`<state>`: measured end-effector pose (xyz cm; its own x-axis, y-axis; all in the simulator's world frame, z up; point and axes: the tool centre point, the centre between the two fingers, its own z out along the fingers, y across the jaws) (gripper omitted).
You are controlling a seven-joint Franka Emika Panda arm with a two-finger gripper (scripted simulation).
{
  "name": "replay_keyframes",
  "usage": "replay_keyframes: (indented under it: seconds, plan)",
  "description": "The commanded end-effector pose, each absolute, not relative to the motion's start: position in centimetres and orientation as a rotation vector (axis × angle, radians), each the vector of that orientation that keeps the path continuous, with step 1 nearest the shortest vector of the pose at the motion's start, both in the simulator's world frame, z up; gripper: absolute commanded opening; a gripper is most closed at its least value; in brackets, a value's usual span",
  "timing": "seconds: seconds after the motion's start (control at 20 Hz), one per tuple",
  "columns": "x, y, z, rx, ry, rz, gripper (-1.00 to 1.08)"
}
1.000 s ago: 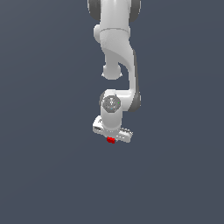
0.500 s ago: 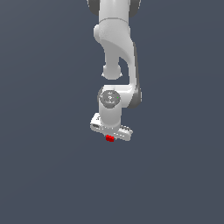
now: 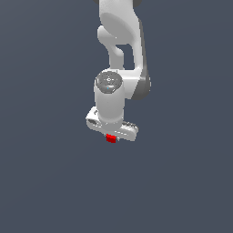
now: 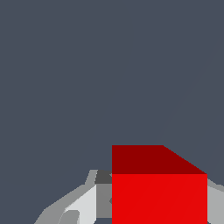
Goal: Pick up the red cube and move it to a goal position.
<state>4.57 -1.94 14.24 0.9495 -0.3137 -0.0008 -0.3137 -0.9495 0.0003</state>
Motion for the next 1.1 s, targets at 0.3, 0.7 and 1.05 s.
replay_keyframes:
  seconds: [0.3,0.7,1.05]
  plan:
    - [6.5,-3.2,23.3,3.102,-0.499,0.000,-1.00]
    - [7.8,-3.9,28.3,3.102,-0.498,0.000,-1.00]
    - [8.3,-4.2,30.0,3.102,-0.498,0.000,-1.00]
